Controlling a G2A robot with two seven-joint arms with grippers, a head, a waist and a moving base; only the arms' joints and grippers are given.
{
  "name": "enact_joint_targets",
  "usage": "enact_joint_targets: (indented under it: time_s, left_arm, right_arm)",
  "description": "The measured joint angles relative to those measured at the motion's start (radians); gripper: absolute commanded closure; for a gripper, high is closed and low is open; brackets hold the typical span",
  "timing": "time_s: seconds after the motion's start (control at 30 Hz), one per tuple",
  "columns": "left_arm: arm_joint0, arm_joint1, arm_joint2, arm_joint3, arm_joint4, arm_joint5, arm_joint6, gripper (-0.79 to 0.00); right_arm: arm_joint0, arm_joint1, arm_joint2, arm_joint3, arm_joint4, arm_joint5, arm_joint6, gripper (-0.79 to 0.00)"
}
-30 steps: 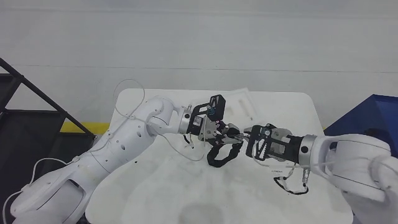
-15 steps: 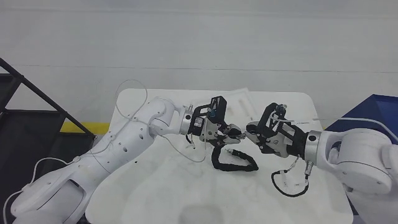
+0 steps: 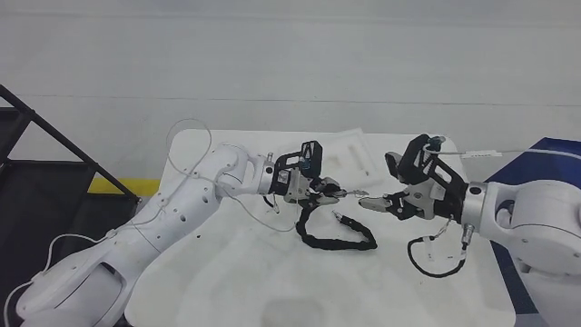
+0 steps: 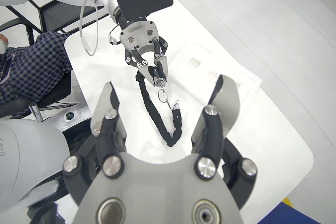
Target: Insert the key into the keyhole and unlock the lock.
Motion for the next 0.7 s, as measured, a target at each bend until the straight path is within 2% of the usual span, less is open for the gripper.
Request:
enact_joint_targets:
  time_s: [0.23,0.27,0.3,0.33,0.53,0.7]
  left_arm:
    - [0.015,-0.025,0.030,0.069,0.026,0.046,-0.032,0.000]
    - [0.016,-0.029,0.035,0.078,0.024,0.043,-0.032,-0.246]
    - [0.016,-0.033,0.042,0.087,0.023,0.034,-0.033,-0.613]
    - [0.014,-0.039,0.053,0.102,0.026,0.012,-0.043,-0.785]
    - [-0.005,-0.061,0.068,0.169,-0.016,-0.010,-0.073,-0.785]
    - [-0.010,-0.063,0.044,0.178,-0.034,-0.032,-0.050,-0.785]
  right_arm:
    - [-0.020,0.003,0.033,0.004,0.007,-0.012,-0.037,-0.785]
    - [-0.021,0.004,0.034,0.005,0.008,-0.013,-0.039,-0.785]
    - [-0.023,0.004,0.035,0.006,0.010,-0.015,-0.041,-0.785]
    - [-0.023,0.004,0.034,0.008,0.012,-0.017,-0.044,-0.785]
    - [-0.004,0.004,0.011,0.028,0.009,-0.034,-0.051,-0.785]
    - [0.032,0.001,-0.026,0.058,0.008,-0.048,-0.053,-0.785]
